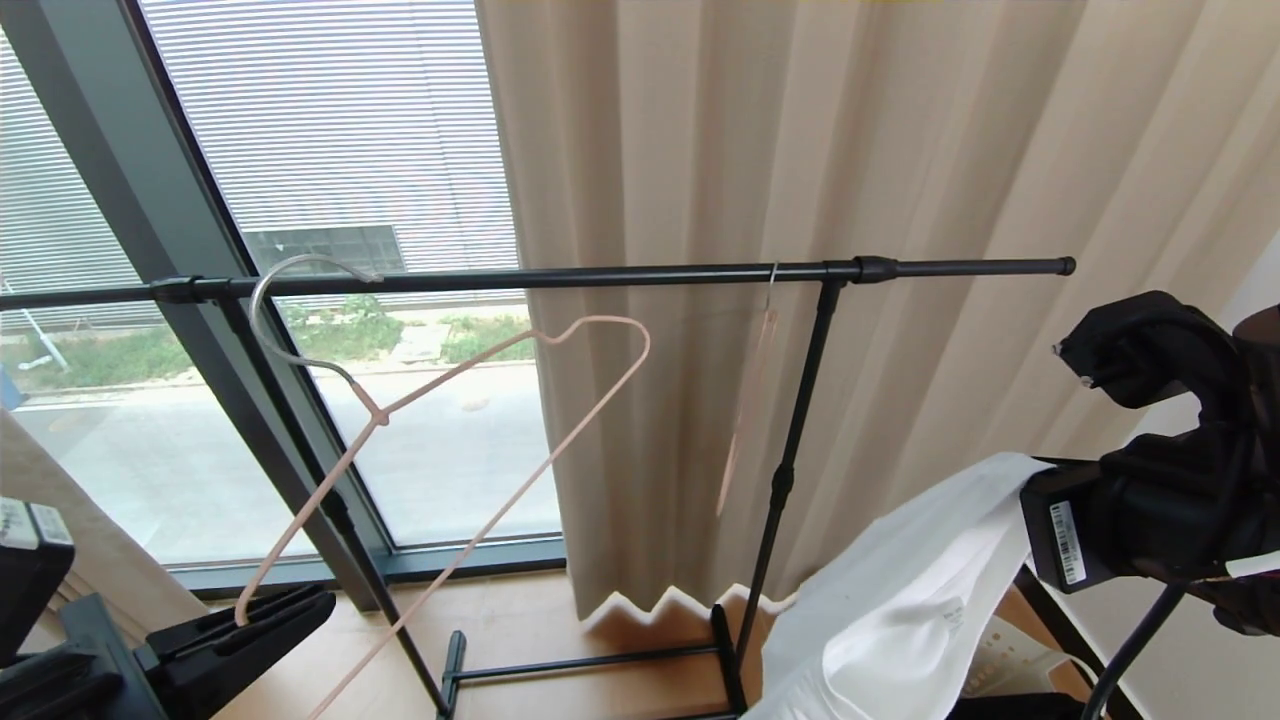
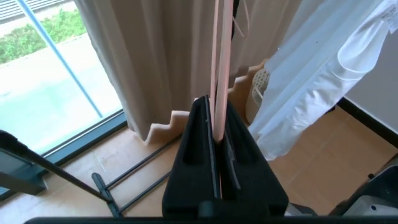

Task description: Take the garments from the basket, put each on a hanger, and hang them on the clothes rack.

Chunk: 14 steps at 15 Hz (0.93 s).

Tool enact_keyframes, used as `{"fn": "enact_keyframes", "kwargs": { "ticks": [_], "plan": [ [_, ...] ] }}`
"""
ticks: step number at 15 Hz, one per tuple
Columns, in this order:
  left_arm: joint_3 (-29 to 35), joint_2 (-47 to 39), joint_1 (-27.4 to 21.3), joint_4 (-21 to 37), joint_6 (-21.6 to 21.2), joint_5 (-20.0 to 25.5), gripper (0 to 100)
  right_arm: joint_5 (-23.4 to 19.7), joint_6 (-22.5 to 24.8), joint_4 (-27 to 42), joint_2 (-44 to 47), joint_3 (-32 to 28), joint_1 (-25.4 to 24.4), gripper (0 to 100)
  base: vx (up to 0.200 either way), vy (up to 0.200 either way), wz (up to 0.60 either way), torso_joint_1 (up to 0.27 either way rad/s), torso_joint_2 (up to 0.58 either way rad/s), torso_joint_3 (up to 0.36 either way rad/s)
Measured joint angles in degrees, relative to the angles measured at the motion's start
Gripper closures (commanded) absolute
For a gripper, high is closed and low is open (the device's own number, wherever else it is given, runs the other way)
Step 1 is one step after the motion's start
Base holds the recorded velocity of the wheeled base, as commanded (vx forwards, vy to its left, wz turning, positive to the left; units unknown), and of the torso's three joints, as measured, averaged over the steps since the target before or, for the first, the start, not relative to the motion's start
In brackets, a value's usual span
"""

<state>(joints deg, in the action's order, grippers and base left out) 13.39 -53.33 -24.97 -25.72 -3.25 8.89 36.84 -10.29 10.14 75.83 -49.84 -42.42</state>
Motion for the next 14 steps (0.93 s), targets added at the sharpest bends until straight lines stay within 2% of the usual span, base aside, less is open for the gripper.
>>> {"fn": "enact_keyframes", "kwargs": {
  "ticks": [1,3,6,9,14],
  "plan": [
    [-0.51,0.78,-0.24,0.02,-0.33,0.66,100,0.71,0.28,-0.02,0.2,-0.2,0.0,100,0.0,0.0,0.0,0.0,0.0,0.0],
    [-1.05,1.79,-1.16,0.07,-1.94,6.85,100,3.89,1.32,-0.07,2.01,-1.6,0.2,100,0.0,0.0,0.0,0.0,0.0,0.0],
    [-1.65,1.27,-1.6,0.05,-3.67,10.96,100,5.88,1.8,-0.05,6.62,-5.68,1.46,100,0.0,0.0,0.0,0.0,0.0,0.0],
    [-2.1,-0.96,-1.95,-0.06,-4.86,11.56,100,7.3,2.99,-0.11,12.96,-12.13,4.63,100,0.0,0.0,0.0,0.0,0.0,0.0],
    [-1.35,-4.46,-6.81,-0.13,-4.92,11.56,100,8.7,4.46,-0.05,19.1,-18.98,6.64,100,0.0,0.0,0.0,0.0,0.0,0.0]
  ]
}}
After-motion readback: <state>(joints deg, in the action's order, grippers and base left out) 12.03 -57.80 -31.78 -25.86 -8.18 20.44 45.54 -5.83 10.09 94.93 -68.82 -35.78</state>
